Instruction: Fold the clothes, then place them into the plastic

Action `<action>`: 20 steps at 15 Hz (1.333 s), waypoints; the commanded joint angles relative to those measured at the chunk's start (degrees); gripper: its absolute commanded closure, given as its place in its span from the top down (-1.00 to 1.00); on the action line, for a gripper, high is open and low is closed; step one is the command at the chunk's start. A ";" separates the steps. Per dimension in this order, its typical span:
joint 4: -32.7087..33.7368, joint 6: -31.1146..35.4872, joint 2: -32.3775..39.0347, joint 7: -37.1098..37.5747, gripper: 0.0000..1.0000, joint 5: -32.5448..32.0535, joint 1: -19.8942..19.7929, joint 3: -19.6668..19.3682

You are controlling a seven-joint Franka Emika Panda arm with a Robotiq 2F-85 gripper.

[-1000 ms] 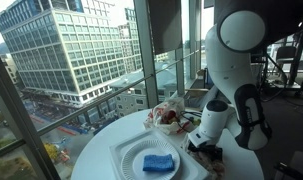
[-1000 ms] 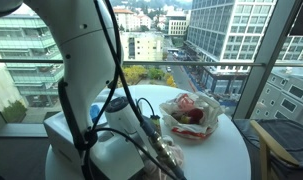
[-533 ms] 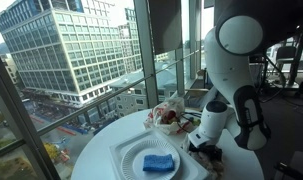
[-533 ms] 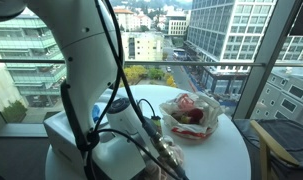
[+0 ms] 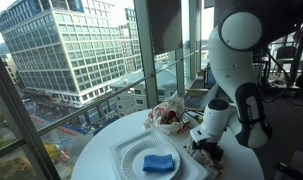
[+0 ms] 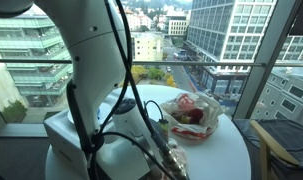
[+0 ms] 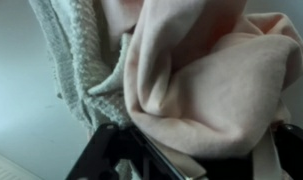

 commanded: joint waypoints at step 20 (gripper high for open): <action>-14.67 3.17 -22.83 3.01 -0.72 45.40 17.49 -20.30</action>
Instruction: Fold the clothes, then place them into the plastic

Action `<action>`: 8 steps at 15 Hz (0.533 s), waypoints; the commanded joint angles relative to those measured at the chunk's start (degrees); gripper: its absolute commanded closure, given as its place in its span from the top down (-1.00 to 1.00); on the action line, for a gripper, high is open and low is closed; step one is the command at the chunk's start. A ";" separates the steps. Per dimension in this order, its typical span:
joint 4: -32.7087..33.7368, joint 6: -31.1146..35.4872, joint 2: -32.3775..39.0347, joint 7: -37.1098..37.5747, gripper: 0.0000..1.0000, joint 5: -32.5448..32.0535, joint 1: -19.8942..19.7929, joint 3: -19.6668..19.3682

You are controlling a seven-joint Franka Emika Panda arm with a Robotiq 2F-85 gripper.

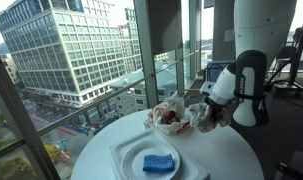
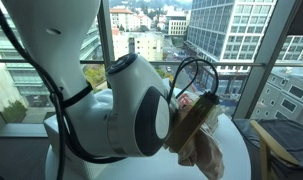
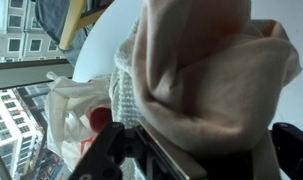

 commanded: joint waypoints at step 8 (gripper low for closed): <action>18.28 -7.34 -6.56 2.35 -0.71 4.32 -14.64 16.50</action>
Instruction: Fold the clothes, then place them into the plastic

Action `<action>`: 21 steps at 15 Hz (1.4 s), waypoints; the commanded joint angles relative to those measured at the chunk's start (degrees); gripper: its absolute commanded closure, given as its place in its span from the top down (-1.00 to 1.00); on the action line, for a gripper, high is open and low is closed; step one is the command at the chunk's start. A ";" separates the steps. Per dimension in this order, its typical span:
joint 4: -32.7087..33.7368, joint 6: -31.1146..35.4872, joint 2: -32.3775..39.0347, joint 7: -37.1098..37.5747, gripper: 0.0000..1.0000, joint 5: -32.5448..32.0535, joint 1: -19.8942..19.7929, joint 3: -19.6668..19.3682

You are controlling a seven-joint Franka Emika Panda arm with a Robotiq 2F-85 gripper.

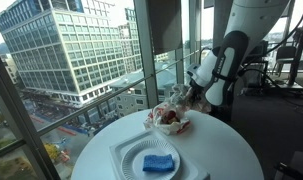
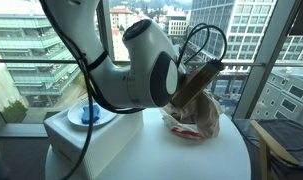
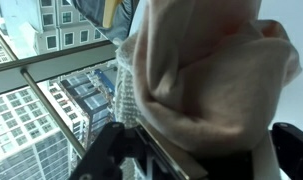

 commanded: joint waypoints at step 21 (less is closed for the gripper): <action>47.95 -22.06 33.46 -12.72 -0.70 -15.33 -59.56 65.17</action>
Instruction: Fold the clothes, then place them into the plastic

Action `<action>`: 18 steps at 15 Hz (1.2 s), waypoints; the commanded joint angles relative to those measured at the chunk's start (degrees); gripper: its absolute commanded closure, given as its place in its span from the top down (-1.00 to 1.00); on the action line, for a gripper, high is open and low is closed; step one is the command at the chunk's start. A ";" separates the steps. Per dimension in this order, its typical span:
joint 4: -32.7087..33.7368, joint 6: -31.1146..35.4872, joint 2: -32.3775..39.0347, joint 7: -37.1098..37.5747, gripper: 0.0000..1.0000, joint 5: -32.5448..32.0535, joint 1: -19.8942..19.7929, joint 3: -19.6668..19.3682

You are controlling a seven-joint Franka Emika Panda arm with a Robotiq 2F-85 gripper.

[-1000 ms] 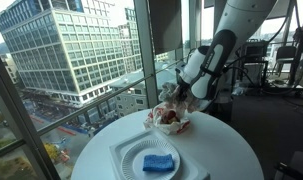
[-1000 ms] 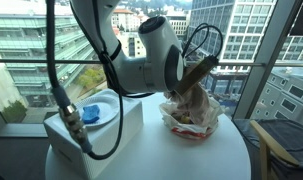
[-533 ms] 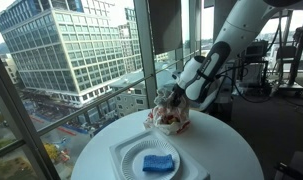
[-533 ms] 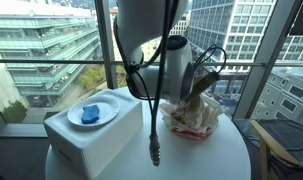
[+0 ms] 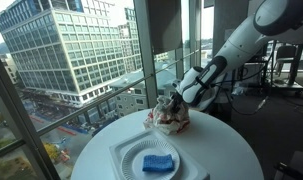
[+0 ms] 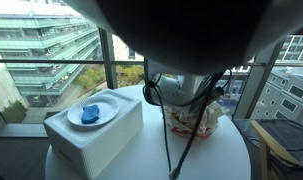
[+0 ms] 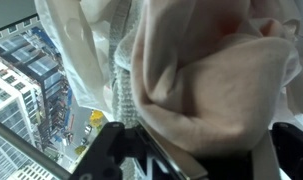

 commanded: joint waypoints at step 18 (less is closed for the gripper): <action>1.86 2.34 4.93 -23.81 1.00 1.28 -1.93 4.26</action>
